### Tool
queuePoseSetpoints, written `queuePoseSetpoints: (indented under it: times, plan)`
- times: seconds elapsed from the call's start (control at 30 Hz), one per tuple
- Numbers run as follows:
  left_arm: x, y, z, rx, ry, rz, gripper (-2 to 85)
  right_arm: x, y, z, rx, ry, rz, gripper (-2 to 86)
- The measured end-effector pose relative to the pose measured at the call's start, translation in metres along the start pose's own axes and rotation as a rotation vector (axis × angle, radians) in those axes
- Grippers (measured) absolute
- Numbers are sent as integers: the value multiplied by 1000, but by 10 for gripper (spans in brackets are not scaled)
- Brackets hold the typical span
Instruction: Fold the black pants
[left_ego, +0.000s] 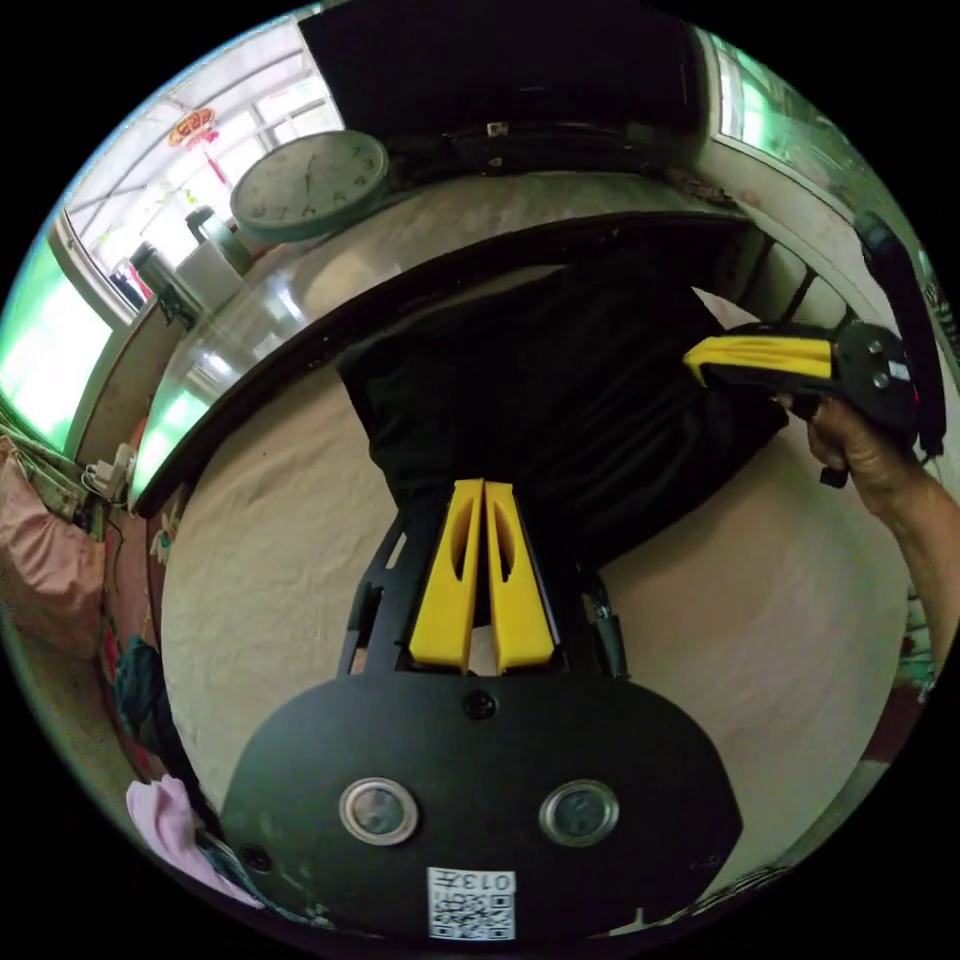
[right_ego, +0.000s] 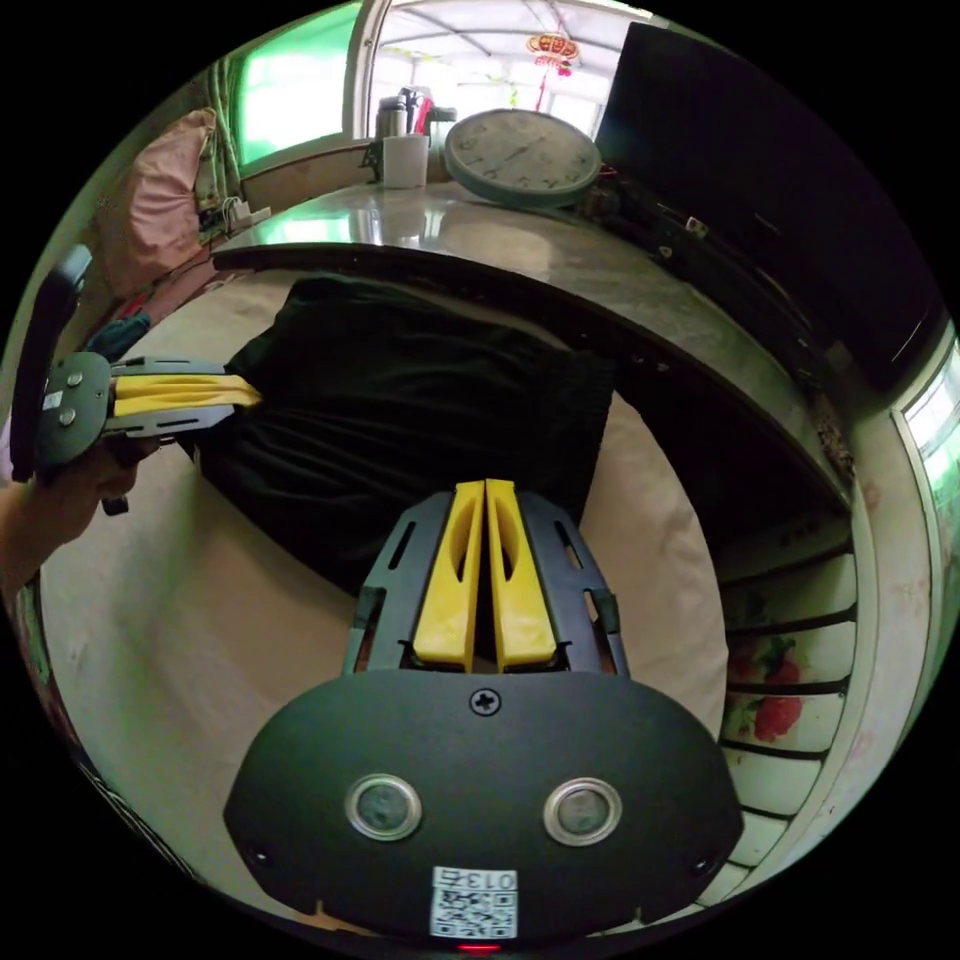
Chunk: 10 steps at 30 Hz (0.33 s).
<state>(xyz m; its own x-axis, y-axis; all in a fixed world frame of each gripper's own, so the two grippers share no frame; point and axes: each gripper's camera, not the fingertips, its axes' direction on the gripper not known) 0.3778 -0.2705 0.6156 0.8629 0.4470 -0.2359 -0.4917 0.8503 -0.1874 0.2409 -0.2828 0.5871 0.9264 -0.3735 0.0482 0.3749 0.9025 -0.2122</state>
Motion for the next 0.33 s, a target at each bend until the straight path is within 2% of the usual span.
queuePoseSetpoints:
  times: [0.07, 0.13, 0.23, 0.33]
  plan:
    - [-21, 11, -18, 19, 76, -74, -3, -4, -2, -6, -6, -16, -16, 5]
    - [-36, 28, -39, 52, 59, -142, -3, -7, 1, -28, 40, -12, 23, 10]
    - [-50, 69, -71, 68, 0, -140, -2, -16, 13, -63, 148, 49, 99, 35]
    - [-66, 132, -107, 92, 53, -165, 2, -41, 26, -83, 160, 44, 146, 74]
